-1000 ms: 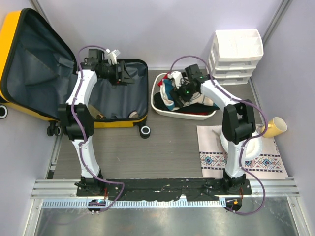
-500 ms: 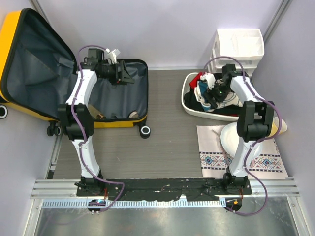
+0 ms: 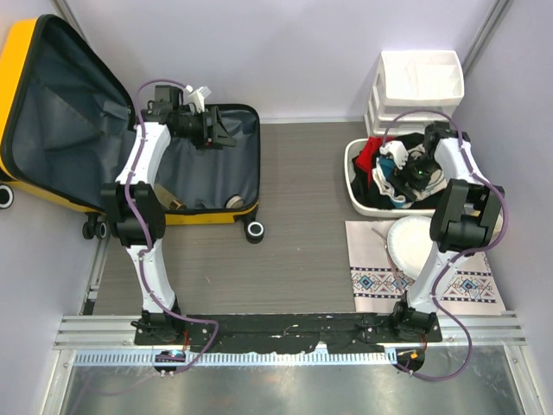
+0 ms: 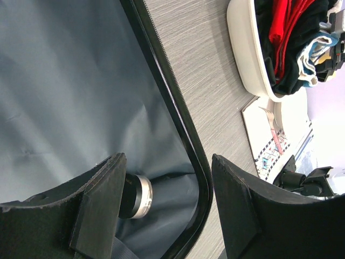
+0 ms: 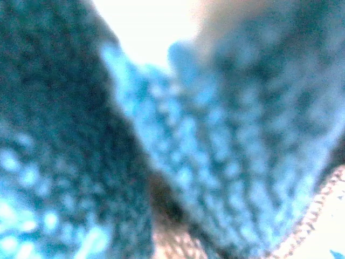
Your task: Open, take out, and arrange the luggage
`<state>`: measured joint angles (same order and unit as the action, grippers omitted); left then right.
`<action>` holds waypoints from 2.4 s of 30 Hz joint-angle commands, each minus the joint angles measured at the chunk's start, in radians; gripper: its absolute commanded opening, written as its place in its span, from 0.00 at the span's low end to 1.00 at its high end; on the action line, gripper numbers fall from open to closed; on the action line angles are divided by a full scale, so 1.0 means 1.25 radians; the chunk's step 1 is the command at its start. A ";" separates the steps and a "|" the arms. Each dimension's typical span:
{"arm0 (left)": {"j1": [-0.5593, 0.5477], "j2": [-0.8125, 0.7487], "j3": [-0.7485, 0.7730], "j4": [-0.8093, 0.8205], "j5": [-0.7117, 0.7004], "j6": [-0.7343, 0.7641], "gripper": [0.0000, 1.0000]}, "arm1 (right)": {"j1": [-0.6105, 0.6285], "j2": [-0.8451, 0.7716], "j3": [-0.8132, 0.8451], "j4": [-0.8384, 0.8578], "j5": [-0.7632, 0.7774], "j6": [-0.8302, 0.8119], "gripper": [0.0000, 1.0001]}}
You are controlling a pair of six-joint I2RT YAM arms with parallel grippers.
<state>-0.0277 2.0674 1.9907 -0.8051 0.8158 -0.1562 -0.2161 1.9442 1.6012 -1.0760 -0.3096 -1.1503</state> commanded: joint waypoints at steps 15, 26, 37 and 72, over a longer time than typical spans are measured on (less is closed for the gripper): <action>0.004 -0.052 0.014 -0.021 -0.005 0.061 0.70 | -0.120 0.073 0.174 -0.111 0.147 0.009 0.80; 0.018 -0.033 0.106 -0.051 -0.057 0.093 0.71 | -0.012 -0.031 0.371 0.010 -0.073 0.418 0.82; 0.052 -0.030 0.121 -0.042 -0.049 0.076 0.71 | 0.159 0.178 0.659 0.399 0.197 0.817 0.77; 0.076 -0.079 0.036 -0.011 -0.082 0.061 0.71 | 0.351 0.190 0.489 0.706 0.208 1.118 0.01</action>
<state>0.0551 2.0380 2.0430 -0.8566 0.7311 -0.0708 0.0830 2.2822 2.2612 -0.3103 0.0036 0.0402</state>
